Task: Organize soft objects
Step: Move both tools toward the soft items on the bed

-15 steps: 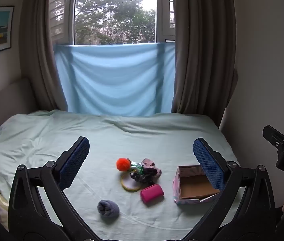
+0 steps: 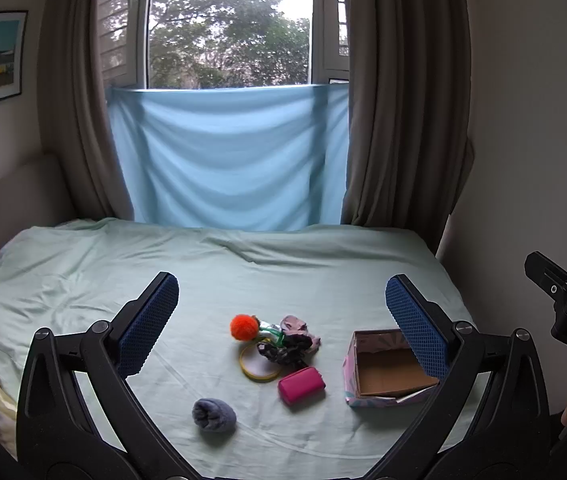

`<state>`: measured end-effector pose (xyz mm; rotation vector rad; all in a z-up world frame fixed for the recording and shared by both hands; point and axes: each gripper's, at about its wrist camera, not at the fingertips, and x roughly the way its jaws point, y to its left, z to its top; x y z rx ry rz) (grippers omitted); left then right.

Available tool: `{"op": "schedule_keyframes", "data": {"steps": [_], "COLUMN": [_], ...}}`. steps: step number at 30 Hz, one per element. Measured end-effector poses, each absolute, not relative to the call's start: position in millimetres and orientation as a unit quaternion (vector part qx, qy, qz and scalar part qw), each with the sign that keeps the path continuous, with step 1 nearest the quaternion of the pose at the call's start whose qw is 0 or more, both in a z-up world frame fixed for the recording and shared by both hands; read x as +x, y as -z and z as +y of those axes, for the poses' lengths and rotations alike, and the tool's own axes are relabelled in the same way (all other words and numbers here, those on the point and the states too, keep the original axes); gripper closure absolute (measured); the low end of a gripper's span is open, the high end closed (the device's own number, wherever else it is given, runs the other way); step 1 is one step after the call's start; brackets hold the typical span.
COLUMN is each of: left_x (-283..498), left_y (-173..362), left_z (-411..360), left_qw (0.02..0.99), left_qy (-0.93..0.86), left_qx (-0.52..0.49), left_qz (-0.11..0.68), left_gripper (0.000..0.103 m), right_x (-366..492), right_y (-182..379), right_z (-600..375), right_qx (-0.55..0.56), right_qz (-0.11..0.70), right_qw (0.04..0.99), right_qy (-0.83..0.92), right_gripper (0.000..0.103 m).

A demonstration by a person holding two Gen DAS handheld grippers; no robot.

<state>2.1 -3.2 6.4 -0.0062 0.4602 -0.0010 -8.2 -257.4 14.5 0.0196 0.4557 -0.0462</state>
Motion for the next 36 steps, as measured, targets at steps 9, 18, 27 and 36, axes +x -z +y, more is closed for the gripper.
{"op": "schedule_keyframes", "data": {"steps": [9, 18, 27, 36], "left_x": [1.2, 0.0, -0.7, 2.1], "left_y": [-9.7, -4.7, -5.6, -4.1], "left_z": [-5.9, -1.0, 2.4, 4.3], "left_qw": [0.974, 0.975, 0.976, 0.974], "left_qy": [0.0, -0.001, -0.001, -0.001], "left_qx": [-0.004, 0.001, 0.005, -0.004], "left_qz": [0.226, 0.222, 0.218, 0.226], "left_gripper": [0.0, 0.0, 0.0, 0.0], "right_x": [-9.6, -9.1, -8.5, -6.2], "right_y": [-13.5, -9.6, -9.5, -8.4], "right_z": [-255.1, -253.9, -252.5, -254.8], "right_qx": [0.011, 0.016, 0.019, 0.025], "right_qz": [0.223, 0.221, 0.218, 0.216], "right_qw": [0.974, 0.975, 0.976, 0.976], "right_qy": [0.02, 0.018, 0.012, 0.008], "right_gripper": [0.0, 0.0, 0.0, 0.0]}}
